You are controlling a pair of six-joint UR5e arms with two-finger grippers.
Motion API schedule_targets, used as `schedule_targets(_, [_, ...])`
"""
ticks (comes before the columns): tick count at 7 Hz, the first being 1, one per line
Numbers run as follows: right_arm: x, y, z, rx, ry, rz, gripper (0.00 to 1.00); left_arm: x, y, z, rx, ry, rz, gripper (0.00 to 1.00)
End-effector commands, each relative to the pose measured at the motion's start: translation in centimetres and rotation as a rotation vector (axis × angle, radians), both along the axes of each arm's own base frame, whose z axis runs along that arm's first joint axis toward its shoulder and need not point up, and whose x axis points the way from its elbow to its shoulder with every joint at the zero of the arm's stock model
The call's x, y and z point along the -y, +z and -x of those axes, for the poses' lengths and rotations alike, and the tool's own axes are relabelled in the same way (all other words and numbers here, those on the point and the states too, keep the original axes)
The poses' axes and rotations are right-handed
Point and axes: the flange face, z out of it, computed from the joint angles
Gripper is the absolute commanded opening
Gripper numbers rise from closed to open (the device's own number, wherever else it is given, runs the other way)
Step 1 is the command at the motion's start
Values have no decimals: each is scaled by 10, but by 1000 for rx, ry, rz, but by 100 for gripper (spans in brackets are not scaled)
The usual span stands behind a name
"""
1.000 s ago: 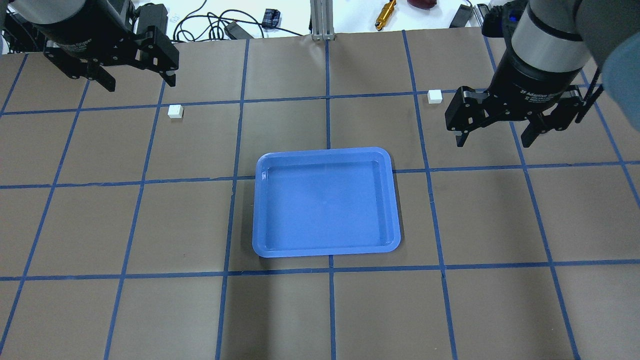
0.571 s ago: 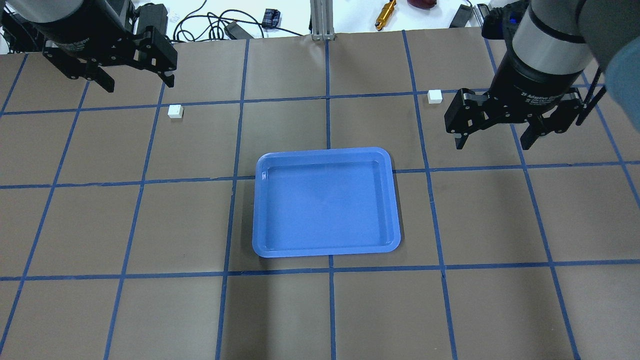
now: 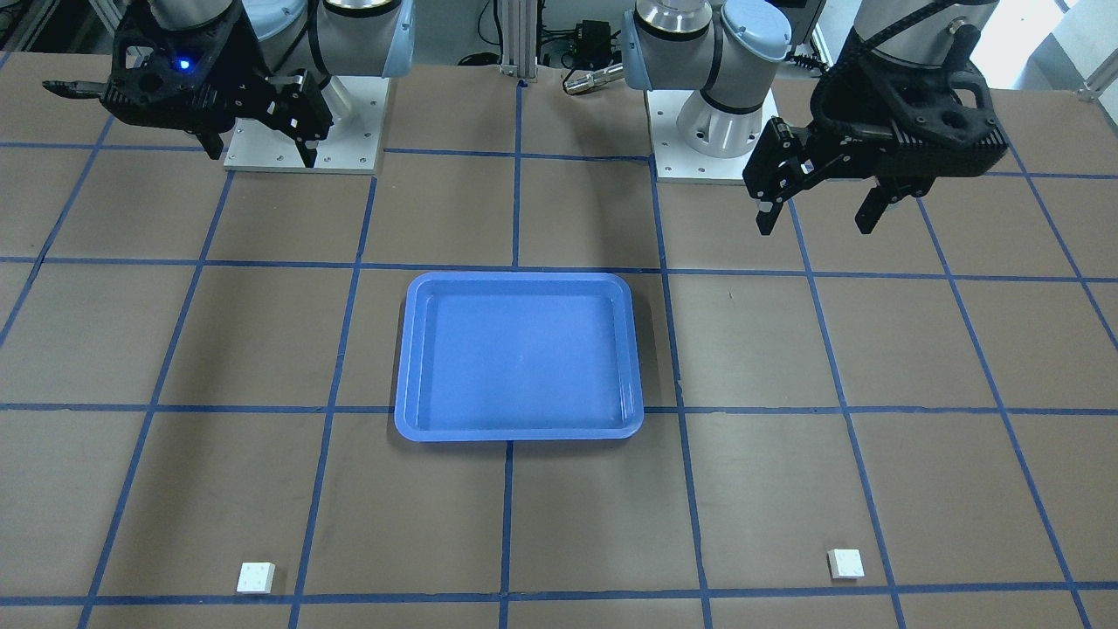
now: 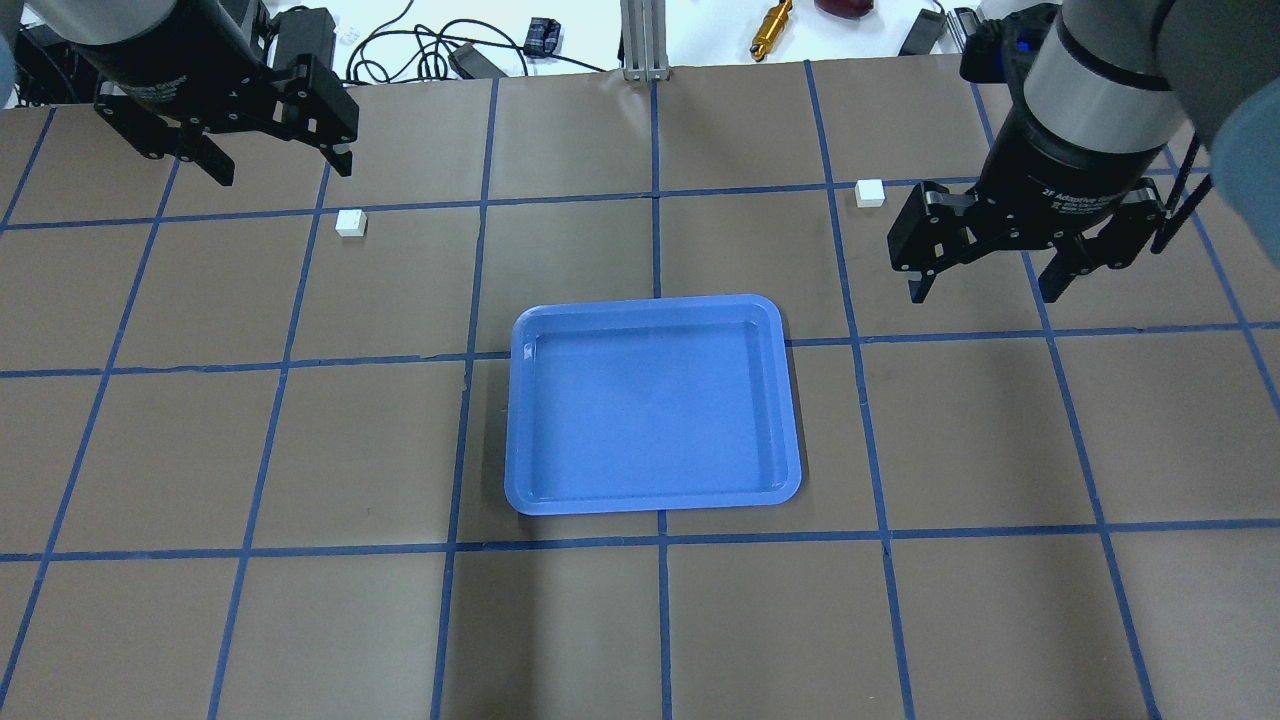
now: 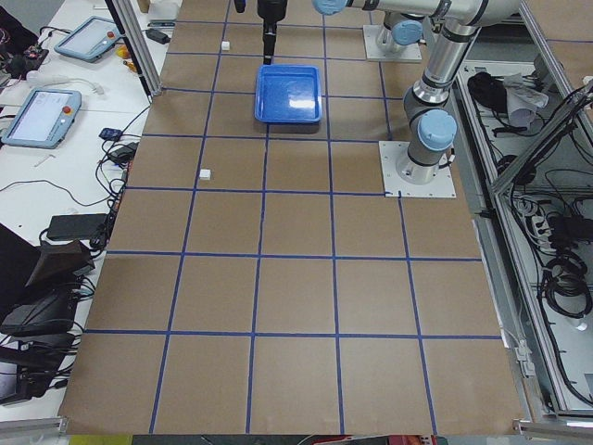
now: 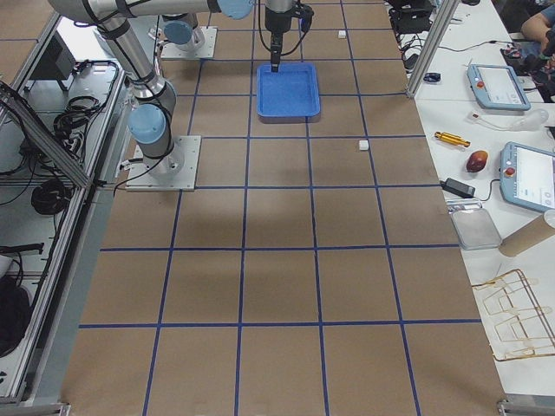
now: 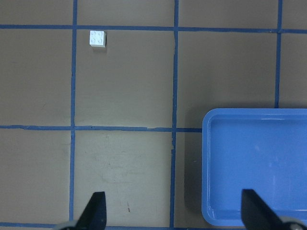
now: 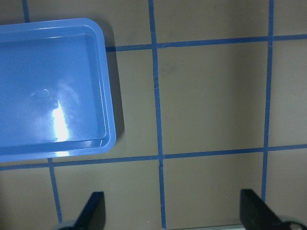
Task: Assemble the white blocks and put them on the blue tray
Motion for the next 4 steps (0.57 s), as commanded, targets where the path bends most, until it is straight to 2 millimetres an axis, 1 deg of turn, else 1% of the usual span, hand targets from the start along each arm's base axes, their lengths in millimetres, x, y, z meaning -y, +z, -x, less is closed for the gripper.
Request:
schedule_targets(1, [1,-2,0,1,17,-2,100,0,0,1,-2,0,1,100])
schedule_targets(4, [3,-3,5,3,51,-5,100,-2,-3,-1,5,0,-22,100])
